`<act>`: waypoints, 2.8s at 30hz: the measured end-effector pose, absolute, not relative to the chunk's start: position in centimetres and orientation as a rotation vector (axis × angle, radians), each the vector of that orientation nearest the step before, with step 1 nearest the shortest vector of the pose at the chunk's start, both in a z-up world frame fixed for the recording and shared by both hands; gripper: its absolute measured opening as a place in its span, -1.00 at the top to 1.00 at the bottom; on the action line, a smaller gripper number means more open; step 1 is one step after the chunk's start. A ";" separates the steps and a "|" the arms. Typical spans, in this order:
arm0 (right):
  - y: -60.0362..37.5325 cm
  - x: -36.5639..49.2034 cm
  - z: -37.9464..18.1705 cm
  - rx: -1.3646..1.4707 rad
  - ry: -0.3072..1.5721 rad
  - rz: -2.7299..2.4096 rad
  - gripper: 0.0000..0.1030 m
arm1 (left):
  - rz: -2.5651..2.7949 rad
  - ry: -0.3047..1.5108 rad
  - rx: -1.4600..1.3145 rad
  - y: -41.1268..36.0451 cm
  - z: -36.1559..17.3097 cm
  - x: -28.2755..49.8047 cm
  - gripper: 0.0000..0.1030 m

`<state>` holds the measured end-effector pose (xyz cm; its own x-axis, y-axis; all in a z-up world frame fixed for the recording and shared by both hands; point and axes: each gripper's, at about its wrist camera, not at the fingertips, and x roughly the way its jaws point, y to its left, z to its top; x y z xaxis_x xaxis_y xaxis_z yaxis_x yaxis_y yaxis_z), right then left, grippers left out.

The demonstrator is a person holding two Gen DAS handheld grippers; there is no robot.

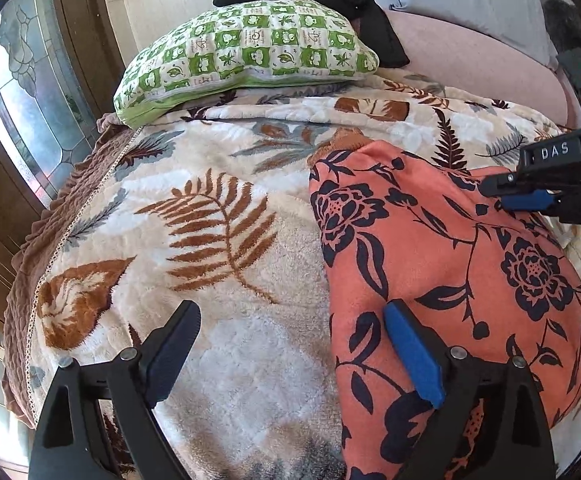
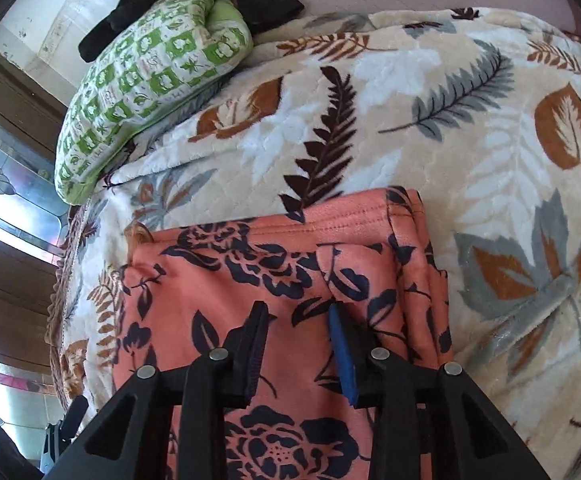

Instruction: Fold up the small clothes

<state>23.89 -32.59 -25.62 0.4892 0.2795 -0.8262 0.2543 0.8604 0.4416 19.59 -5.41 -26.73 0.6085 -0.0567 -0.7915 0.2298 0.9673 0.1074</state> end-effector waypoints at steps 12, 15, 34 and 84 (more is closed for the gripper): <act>-24.1 31.0 -26.1 0.567 1.112 0.220 0.34 | -0.174 0.905 0.203 -5.2 -26.8 19.8 -0.83; -24.1 31.5 -27.5 0.580 1.102 0.223 0.35 | -0.180 0.906 0.202 -5.2 -26.8 19.8 -0.83; -30.8 12.1 -23.0 0.323 1.014 0.155 0.35 | -0.162 0.873 0.217 -5.6 -27.2 19.2 -0.87; -30.4 -7.4 -4.7 0.245 0.522 -0.022 -0.26 | -0.076 0.480 0.183 -4.7 -2.2 -2.3 -1.00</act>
<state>-7.43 -30.44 -4.72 0.8673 0.0418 -0.4960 0.0827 0.9705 0.2264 -2.29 -4.74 -2.17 0.8844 -0.0299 -0.4657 0.1158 0.9808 0.1570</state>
